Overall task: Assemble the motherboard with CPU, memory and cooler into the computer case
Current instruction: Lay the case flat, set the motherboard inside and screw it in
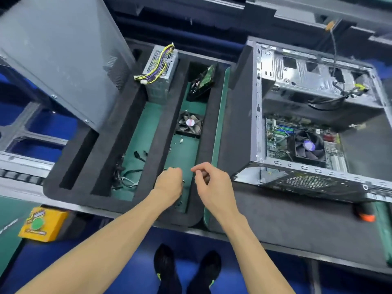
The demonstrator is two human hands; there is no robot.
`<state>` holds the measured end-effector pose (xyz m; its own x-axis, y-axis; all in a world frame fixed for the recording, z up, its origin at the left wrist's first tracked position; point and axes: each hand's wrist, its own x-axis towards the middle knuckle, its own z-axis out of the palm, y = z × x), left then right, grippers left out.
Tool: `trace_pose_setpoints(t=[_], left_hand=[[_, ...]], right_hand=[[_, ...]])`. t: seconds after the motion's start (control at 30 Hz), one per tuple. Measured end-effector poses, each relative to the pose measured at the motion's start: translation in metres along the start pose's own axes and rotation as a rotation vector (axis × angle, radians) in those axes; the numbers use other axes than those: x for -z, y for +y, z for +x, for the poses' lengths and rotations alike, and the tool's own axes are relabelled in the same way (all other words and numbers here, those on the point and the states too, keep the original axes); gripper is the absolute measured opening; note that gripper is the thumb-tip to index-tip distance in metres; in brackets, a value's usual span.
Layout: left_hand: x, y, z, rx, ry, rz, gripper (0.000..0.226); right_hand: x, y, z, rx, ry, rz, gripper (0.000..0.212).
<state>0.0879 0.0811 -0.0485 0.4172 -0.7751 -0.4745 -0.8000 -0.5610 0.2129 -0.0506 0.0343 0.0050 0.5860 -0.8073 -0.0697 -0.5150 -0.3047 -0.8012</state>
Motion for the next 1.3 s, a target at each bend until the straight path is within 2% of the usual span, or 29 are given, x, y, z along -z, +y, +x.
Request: trace_pose_setpoints(t=[0.33,0.43,0.5,0.6,0.83,1.1,1.3], left_hand=[[-0.013,0.002,0.013,-0.003,0.007,0.112,0.005],[-0.009,0.001,0.011,-0.005,0.012,0.092,0.01],[-0.01,0.001,0.01,-0.007,0.002,0.092,0.006],[-0.013,-0.002,0.007,0.011,-0.032,0.08,0.016],[-0.016,-0.001,0.005,0.028,-0.004,-0.015,0.014],[-0.014,-0.006,0.006,0.107,0.067,-0.42,0.023],[0.002,-0.001,-0.001,0.221,-0.03,-1.067,0.012]], right_hand=[[0.002,0.018,-0.006,-0.022,-0.026,0.004,0.017],[0.007,0.018,-0.006,0.002,-0.025,0.024,0.017],[0.011,0.02,-0.007,-0.005,-0.025,0.035,0.017],[0.015,0.022,-0.013,-0.009,-0.037,0.049,0.017],[0.022,0.032,-0.022,-0.018,-0.02,0.074,0.018],[0.02,0.034,-0.028,-0.032,-0.018,0.109,0.018],[0.019,0.039,-0.028,-0.035,-0.02,0.089,0.019]])
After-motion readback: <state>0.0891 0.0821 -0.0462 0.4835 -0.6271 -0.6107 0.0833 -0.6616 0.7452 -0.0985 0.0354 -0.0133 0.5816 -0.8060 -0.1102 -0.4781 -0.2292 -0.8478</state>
